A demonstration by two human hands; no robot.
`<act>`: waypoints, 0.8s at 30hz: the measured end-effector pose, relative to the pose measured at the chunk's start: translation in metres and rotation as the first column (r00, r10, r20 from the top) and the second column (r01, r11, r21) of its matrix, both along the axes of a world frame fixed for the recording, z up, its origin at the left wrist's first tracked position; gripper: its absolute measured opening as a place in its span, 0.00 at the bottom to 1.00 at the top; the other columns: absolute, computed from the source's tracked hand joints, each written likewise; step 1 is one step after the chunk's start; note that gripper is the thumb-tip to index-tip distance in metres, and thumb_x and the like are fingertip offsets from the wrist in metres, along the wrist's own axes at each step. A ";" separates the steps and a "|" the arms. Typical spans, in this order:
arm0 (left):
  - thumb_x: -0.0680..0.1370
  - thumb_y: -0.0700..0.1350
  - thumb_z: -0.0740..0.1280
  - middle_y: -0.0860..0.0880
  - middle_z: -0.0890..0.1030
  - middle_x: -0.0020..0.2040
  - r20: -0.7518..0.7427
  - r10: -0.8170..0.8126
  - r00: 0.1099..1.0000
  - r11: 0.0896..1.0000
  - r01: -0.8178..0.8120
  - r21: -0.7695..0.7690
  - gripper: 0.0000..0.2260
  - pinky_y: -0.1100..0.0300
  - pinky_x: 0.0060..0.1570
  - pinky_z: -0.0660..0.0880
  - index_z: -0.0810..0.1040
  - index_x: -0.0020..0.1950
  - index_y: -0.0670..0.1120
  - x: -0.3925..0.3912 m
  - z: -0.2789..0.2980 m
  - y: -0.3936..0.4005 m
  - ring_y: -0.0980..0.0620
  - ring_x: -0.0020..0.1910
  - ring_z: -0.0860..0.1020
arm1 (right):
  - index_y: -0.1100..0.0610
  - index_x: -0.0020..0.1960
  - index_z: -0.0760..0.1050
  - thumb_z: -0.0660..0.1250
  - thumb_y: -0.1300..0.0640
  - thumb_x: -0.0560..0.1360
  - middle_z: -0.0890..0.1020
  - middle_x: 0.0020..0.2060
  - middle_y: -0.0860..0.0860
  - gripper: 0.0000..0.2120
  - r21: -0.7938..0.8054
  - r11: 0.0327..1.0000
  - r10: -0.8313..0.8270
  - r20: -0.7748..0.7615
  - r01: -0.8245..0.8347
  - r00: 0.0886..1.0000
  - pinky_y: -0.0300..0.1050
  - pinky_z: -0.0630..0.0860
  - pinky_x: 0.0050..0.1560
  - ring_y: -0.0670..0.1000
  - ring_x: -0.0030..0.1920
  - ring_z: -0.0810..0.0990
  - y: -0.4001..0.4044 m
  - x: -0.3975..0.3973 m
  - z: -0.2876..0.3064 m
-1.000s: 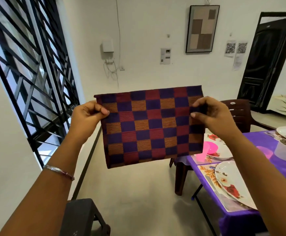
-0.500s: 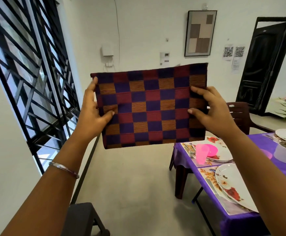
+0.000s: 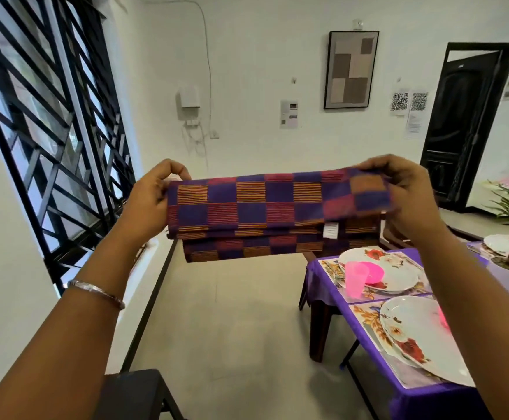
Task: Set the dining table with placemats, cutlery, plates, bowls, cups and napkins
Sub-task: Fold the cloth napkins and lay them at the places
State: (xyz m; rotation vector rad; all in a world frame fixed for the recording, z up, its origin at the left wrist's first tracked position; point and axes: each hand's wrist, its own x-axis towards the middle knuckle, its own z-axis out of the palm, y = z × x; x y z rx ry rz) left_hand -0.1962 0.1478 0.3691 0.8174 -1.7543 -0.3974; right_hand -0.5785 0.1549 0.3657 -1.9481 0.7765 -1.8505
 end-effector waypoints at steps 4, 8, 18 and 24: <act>0.70 0.39 0.72 0.47 0.80 0.36 -0.142 -0.170 0.975 0.981 0.182 0.073 0.12 0.57 0.30 0.74 0.75 0.50 0.50 0.006 0.006 0.006 0.48 0.31 0.76 | 0.55 0.45 0.82 0.67 0.65 0.73 0.85 0.46 0.50 0.08 0.120 0.982 0.143 0.032 -0.146 0.989 0.40 0.81 0.45 0.51 0.50 0.83 0.008 -0.008 0.007; 0.76 0.33 0.64 0.49 0.82 0.39 -0.243 -0.248 0.938 0.953 0.281 0.111 0.09 0.62 0.31 0.78 0.75 0.49 0.47 0.006 0.013 0.011 0.53 0.34 0.80 | 0.51 0.44 0.83 0.64 0.61 0.75 0.84 0.51 0.53 0.10 0.191 0.973 0.147 -0.068 -0.132 0.987 0.44 0.82 0.47 0.54 0.56 0.81 0.015 -0.019 0.014; 0.79 0.29 0.58 0.48 0.82 0.42 -0.179 -0.178 0.968 0.972 0.201 0.118 0.17 0.63 0.36 0.80 0.79 0.38 0.45 0.004 0.022 0.016 0.51 0.42 0.81 | 0.60 0.44 0.80 0.54 0.73 0.79 0.79 0.49 0.49 0.18 0.139 0.990 0.061 -0.324 -0.016 0.944 0.37 0.80 0.47 0.46 0.54 0.80 0.021 -0.022 0.024; 0.76 0.24 0.57 0.47 0.80 0.52 -0.177 -0.232 0.957 0.957 0.257 0.137 0.23 0.63 0.43 0.80 0.83 0.40 0.48 0.007 0.020 0.018 0.50 0.52 0.81 | 0.55 0.44 0.82 0.56 0.76 0.77 0.78 0.49 0.48 0.22 0.102 0.995 0.035 -0.238 -0.011 0.971 0.35 0.79 0.48 0.44 0.52 0.79 0.019 -0.015 0.026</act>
